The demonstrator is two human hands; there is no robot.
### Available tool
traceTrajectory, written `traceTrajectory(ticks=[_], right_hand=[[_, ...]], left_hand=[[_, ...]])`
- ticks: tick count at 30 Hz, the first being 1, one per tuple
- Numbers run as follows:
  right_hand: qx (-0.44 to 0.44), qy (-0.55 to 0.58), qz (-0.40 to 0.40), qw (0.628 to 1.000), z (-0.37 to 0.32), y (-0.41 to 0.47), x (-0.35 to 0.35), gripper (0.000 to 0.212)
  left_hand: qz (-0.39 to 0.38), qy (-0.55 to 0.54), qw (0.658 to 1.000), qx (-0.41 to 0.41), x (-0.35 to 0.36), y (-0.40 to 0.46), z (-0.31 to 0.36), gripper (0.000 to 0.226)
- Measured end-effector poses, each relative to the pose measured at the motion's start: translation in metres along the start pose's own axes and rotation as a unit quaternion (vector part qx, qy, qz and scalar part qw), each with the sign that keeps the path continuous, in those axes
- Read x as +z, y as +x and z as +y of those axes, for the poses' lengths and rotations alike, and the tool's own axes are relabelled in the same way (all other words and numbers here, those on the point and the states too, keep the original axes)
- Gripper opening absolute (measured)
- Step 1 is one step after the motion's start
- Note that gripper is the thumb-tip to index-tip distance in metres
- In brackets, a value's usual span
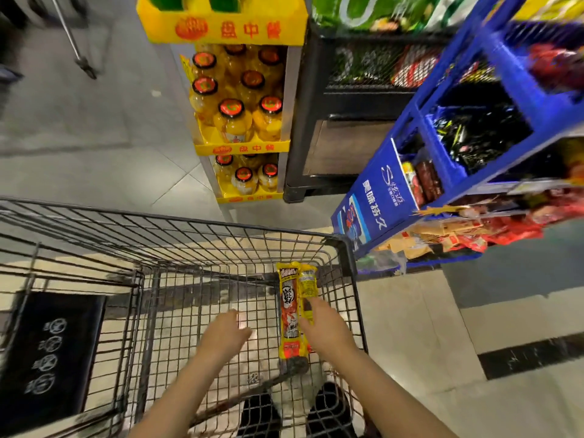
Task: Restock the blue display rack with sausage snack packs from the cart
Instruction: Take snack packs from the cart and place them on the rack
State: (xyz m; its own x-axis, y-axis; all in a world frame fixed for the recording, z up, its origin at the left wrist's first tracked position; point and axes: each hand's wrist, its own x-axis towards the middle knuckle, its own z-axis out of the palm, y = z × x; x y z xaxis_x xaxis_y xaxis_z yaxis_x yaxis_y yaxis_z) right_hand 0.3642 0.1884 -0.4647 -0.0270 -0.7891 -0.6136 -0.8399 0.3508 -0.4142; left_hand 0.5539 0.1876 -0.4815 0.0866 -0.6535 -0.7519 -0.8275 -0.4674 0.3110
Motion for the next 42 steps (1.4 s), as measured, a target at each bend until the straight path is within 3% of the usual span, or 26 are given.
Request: traceTrajectory(ticks=[7, 14, 19, 22, 26, 33, 42], right_hand=[[-0.127, -0.053, 0.122, 0.983, -0.011, -0.074, -0.127, 0.037], [-0.188, -0.121, 0.233, 0.946, 0.065, -0.134, -0.254, 0.043], [-0.195, -0.141, 0.298, 0.924, 0.154, -0.175, -0.343, 0.046], [-0.166, -0.136, 0.318, 0.924, 0.205, -0.199, -0.384, 0.05], [-0.141, -0.051, 0.35, 0.924, 0.251, -0.226, -0.423, 0.046], [-0.173, 0.047, 0.355, 0.918, 0.257, -0.211, -0.476, 0.047], [-0.272, 0.076, 0.34, 0.897, 0.172, -0.141, -0.581, 0.042]], left_hand=[[0.15, 0.088, 0.972, 0.158, -0.083, -0.095, 0.082, 0.061], [0.247, 0.096, 0.922, 0.282, -0.08, -0.191, 0.197, 0.059], [0.271, 0.142, 0.882, 0.359, -0.026, -0.241, 0.31, 0.06], [0.249, 0.143, 0.874, 0.391, 0.011, -0.26, 0.377, 0.059], [0.218, 0.129, 0.861, 0.441, 0.042, -0.284, 0.445, 0.057], [0.253, 0.064, 0.843, 0.47, 0.017, -0.297, 0.496, 0.055], [0.357, -0.035, 0.847, 0.393, -0.053, -0.267, 0.54, 0.057]])
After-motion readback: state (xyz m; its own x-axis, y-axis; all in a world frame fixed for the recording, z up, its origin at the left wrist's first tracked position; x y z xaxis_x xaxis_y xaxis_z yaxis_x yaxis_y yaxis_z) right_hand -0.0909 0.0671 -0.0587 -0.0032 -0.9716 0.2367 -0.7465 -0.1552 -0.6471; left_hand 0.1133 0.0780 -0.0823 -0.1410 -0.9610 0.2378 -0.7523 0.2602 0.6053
